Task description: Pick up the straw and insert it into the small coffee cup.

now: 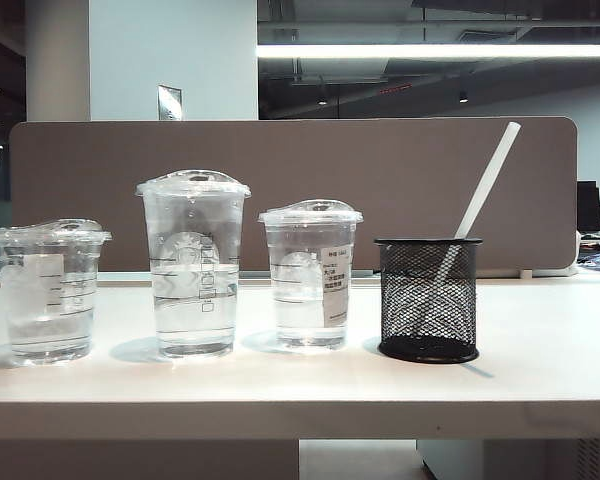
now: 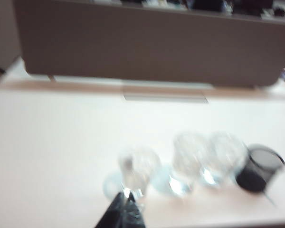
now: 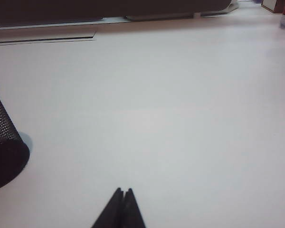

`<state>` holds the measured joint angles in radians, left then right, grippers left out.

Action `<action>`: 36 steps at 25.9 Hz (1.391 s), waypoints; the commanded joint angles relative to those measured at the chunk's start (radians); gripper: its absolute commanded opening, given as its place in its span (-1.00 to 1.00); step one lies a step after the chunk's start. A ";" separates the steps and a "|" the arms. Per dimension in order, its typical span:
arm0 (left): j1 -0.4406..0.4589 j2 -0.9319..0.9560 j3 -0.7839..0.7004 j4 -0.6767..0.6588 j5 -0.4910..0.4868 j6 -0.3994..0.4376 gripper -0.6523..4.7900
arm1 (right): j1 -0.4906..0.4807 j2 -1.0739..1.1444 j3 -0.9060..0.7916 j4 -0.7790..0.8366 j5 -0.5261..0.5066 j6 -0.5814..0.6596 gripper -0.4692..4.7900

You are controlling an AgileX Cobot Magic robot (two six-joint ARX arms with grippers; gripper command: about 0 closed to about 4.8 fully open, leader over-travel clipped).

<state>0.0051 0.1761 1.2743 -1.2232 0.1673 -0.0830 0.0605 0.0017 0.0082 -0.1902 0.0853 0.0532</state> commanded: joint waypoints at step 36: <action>0.001 0.003 0.176 -0.210 0.628 -0.050 -0.78 | 0.002 -0.001 0.006 0.030 -0.224 0.245 -0.83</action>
<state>0.0051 0.1776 1.4204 -1.4300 0.7727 -0.1143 0.0616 0.0013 0.0090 -0.1829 -0.0822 0.1673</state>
